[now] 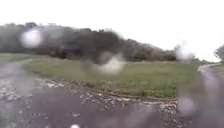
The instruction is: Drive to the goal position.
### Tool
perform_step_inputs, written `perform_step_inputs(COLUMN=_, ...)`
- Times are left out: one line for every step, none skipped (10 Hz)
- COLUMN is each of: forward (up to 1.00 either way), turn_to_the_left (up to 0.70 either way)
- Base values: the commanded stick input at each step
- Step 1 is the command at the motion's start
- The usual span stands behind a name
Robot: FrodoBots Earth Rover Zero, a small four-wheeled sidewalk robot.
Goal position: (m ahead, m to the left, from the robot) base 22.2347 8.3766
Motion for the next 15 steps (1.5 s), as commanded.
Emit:
perform_step_inputs(forward=0.85, turn_to_the_left=0.34)
perform_step_inputs(forward=0.85, turn_to_the_left=0.34)
perform_step_inputs(forward=0.85, turn_to_the_left=0.34)
perform_step_inputs(forward=0.85, turn_to_the_left=0.34)
perform_step_inputs(forward=0.85, turn_to_the_left=0.34)
perform_step_inputs(forward=0.85, turn_to_the_left=0.34)
perform_step_inputs(forward=0.85, turn_to_the_left=0.34)
perform_step_inputs(forward=0.85, turn_to_the_left=0.34)
perform_step_inputs(forward=0.85, turn_to_the_left=0.34)
perform_step_inputs(forward=0.85, turn_to_the_left=0.34)
perform_step_inputs(forward=0.85, turn_to_the_left=0.34)
perform_step_inputs(forward=0.85, turn_to_the_left=0.34)
perform_step_inputs(forward=0.85, turn_to_the_left=0.34)
perform_step_inputs(forward=0.85, turn_to_the_left=0.34)
perform_step_inputs(forward=0.85, turn_to_the_left=0.34)
